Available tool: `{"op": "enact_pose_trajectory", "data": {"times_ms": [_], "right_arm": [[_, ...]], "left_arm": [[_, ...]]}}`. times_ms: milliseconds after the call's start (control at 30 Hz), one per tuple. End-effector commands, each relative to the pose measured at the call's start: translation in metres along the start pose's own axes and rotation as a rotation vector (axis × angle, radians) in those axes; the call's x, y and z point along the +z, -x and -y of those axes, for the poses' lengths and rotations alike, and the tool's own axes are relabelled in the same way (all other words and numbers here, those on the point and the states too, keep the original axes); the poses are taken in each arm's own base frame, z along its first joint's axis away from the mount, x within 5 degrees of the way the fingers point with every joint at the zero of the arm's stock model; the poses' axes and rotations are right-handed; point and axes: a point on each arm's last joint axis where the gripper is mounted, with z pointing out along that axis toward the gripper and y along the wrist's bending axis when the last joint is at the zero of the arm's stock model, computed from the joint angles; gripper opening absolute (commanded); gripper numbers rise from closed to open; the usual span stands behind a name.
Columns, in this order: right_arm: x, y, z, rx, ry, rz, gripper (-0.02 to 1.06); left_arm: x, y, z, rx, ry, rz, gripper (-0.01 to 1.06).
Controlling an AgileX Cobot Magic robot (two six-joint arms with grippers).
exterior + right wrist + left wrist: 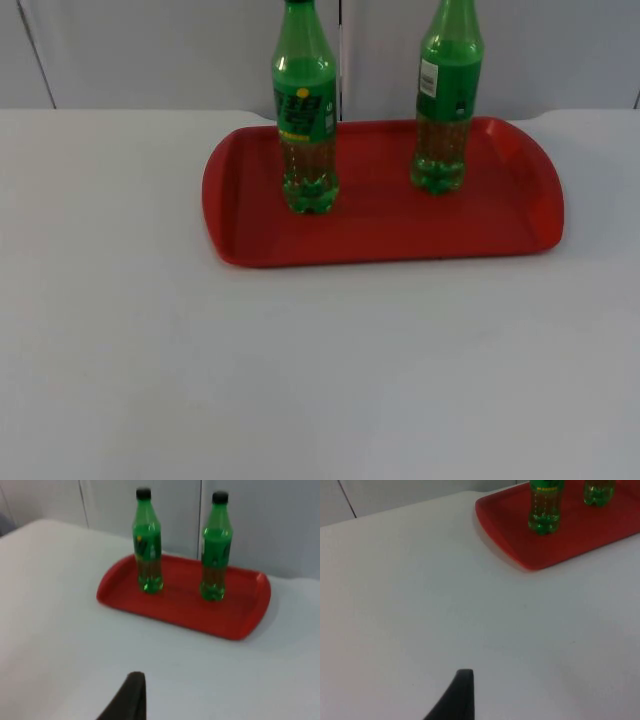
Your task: Place the bottle upright on the tray.
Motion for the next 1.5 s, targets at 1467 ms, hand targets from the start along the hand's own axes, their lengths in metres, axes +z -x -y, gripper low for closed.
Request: {"op": "enact_pose_trajectory", "data": {"times_ms": [1467], "right_arm": [[0.02, -0.026, 0.006, 0.006, -0.062, -0.155, 1.05]], "left_arm": [[0.0, 0.0, -0.001, 0.001, 0.001, 0.011, 1.05]]}}
